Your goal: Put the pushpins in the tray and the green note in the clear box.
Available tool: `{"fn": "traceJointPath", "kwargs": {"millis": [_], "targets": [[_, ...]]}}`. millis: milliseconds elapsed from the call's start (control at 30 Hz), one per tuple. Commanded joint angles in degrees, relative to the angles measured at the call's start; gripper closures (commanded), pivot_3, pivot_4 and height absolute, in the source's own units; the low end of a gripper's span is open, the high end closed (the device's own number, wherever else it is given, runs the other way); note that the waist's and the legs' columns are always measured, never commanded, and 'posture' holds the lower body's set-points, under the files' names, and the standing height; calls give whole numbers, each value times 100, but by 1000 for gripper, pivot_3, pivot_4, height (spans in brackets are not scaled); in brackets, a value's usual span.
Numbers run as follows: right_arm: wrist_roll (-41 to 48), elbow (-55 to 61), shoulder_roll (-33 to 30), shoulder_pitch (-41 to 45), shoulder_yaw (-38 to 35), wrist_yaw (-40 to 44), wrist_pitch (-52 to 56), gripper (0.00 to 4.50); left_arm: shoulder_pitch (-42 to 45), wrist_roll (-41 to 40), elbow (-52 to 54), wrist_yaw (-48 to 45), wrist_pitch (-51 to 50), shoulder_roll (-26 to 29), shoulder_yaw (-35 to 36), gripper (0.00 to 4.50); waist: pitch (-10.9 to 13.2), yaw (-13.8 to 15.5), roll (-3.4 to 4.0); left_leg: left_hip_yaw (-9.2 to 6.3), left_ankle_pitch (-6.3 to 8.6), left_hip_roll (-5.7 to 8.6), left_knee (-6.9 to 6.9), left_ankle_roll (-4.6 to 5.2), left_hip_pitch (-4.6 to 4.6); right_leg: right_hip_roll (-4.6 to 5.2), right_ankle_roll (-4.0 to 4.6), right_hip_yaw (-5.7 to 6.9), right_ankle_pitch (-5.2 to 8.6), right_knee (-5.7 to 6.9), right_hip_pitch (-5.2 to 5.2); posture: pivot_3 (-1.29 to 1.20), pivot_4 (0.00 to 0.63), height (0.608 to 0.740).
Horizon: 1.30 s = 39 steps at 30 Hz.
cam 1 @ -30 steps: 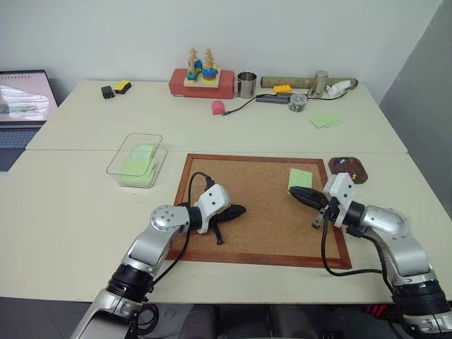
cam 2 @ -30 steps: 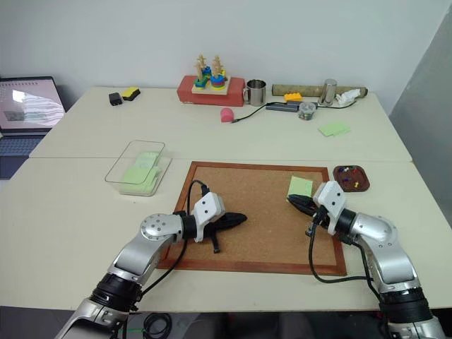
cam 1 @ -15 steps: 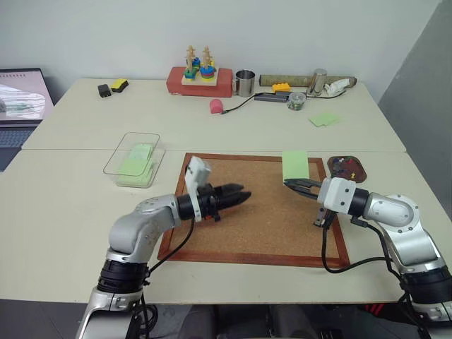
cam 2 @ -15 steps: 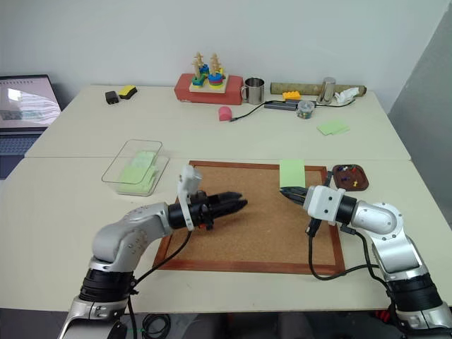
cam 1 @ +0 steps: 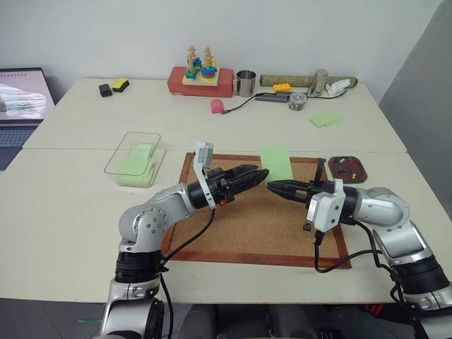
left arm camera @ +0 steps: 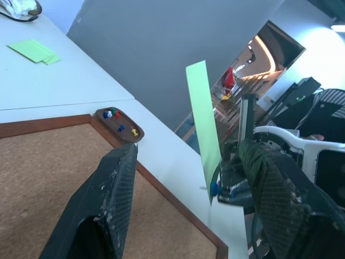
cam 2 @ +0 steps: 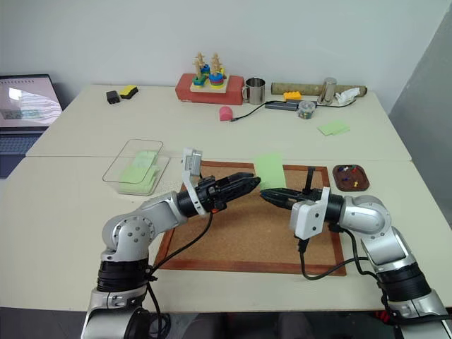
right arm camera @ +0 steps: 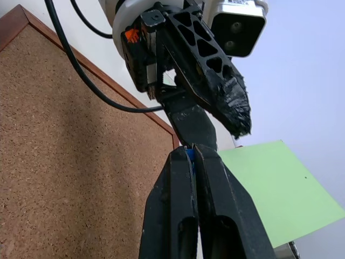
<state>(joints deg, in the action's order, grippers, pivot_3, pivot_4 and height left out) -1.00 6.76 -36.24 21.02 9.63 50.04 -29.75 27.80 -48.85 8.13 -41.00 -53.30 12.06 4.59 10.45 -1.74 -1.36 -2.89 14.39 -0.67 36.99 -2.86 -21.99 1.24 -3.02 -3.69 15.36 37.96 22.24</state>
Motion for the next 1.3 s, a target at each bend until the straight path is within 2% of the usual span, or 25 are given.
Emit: {"fn": "traceJointPath", "kwargs": {"millis": [33,500,600,733,967,1133,1300], "targets": [[114,277,-34,121,-11,-10,-172,4500,82,-125,62,-217,94,11,-87,1732,0,-1,0,0,0,0,0,0,0,0,0,0,0,0,0,0,150,740],[151,252,3,163,50,-39,-356,4500,-51,-10,152,-311,214,52,-261,4422,0,0,0,0,0,0,0,0,0,0,0,-1,0,0,0,0,150,740],[160,251,10,189,36,-53,-422,4500,-70,147,96,-247,350,70,-332,4470,0,0,0,0,0,0,0,0,0,0,0,-1,0,0,0,0,150,740],[230,342,-74,185,-42,-30,-416,4500,-50,755,-114,-25,862,77,-529,4470,0,4,0,1,0,1,0,0,1,0,0,-2,0,0,-1,0,150,740],[493,674,-10,213,-203,-223,-169,4500,-11,1060,-378,63,1247,-98,-609,4470,0,4,0,1,0,1,-1,0,1,0,0,-2,0,-2,0,0,150,740],[598,308,-63,28,-947,-856,1060,4500,-47,1048,-216,79,1280,-53,-474,4470,0,9,-1,1,0,1,1,0,0,1,1,-3,0,0,-1,0,150,740],[-25,-737,-342,-39,-1576,-1691,2203,4500,-216,600,487,-53,889,346,-221,4470,0,8,-1,3,0,3,0,0,0,2,1,-4,-1,0,0,0,150,740]]}}
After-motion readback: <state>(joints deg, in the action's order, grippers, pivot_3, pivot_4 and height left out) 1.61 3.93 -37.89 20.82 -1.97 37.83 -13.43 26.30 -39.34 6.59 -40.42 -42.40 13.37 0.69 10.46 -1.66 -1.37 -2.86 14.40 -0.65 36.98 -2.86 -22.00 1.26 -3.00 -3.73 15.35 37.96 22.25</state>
